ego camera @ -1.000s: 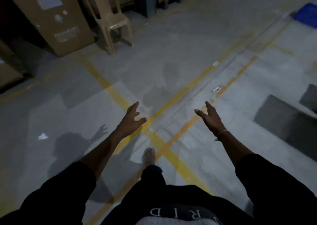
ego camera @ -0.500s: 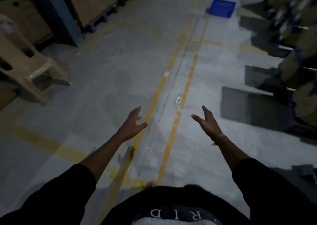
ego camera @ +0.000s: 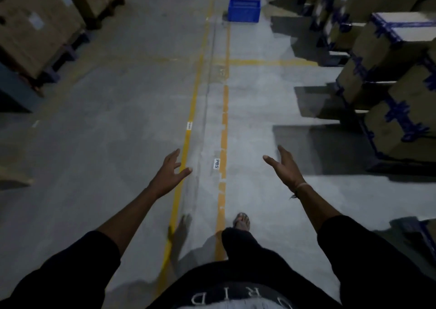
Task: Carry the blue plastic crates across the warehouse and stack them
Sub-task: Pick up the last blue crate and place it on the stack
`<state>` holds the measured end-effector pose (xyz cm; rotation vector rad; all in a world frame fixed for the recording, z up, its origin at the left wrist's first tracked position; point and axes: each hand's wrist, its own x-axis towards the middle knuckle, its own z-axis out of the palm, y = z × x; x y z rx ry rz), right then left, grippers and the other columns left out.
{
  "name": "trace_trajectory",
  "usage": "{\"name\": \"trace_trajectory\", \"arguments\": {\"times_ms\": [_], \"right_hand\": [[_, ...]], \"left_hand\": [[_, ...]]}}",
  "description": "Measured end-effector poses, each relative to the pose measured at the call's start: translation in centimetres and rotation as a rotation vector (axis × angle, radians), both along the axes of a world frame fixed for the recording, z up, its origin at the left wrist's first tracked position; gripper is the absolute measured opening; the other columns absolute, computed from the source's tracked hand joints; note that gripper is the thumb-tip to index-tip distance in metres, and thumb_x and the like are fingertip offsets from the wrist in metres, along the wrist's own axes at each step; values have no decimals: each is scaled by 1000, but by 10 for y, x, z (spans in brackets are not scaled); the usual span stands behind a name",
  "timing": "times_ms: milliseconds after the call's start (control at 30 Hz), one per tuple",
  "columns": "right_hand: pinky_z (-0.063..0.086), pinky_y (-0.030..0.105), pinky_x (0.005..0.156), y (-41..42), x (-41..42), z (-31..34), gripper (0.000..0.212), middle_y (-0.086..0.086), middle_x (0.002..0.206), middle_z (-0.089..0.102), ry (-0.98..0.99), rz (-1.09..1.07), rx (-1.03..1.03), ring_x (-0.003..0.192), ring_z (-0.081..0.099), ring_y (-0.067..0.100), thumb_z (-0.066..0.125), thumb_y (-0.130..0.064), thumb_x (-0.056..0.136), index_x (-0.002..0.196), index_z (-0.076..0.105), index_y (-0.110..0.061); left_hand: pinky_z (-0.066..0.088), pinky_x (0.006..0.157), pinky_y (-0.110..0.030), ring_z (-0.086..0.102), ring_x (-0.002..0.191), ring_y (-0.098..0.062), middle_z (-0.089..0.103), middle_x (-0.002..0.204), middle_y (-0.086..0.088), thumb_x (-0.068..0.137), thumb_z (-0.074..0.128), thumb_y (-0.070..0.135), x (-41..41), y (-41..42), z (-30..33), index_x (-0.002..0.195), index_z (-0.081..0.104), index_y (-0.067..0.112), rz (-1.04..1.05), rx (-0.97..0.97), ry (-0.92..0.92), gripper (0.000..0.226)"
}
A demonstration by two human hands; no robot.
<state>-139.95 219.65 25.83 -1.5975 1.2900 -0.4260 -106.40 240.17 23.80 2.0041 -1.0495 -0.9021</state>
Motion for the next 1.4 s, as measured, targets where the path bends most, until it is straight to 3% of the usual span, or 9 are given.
{"name": "trace_trajectory", "arguments": {"times_ms": [167, 533, 833, 1133, 1400], "right_hand": [[25, 31, 111, -123, 36, 13, 87, -3, 160, 22, 7, -4, -2, 146, 26, 18, 64, -57, 86, 154, 24, -22], [24, 35, 113, -359, 129, 28, 88, -3, 162, 17, 59, 32, -5, 146, 26, 21, 62, -60, 86, 155, 20, -25], [25, 41, 118, -562, 239, 4, 96, -3, 161, 21, 76, -46, -18, 146, 27, 19, 63, -68, 79, 155, 23, -26], [27, 40, 117, -741, 341, 16, 94, -4, 160, 22, 44, -138, -6, 145, 27, 19, 63, -67, 81, 155, 22, -27], [24, 36, 113, -924, 394, -2, 88, -2, 161, 21, 52, -161, -13, 147, 24, 20, 62, -60, 86, 155, 22, -23]], "left_hand": [[48, 109, -46, 49, 137, -17, 21, 164, 2, 86, 73, 50, 35, -132, 17, 160, 21, 29, -15, -24, -5, 92], [41, 101, -27, 46, 140, -17, 18, 165, 4, 91, 71, 42, 118, -358, 20, 160, 21, 26, 30, -30, 45, 88], [46, 107, -38, 44, 141, -19, 18, 165, 3, 91, 70, 44, 249, -575, 2, 160, 21, 27, 2, -37, 70, 87], [48, 109, -45, 43, 141, -17, 14, 166, 7, 86, 69, 55, 373, -798, 28, 161, 19, 28, -206, 25, -3, 94], [47, 108, -42, 43, 141, -17, 14, 166, 6, 89, 68, 52, 434, -984, 6, 161, 17, 28, -227, 40, -35, 91]]}}
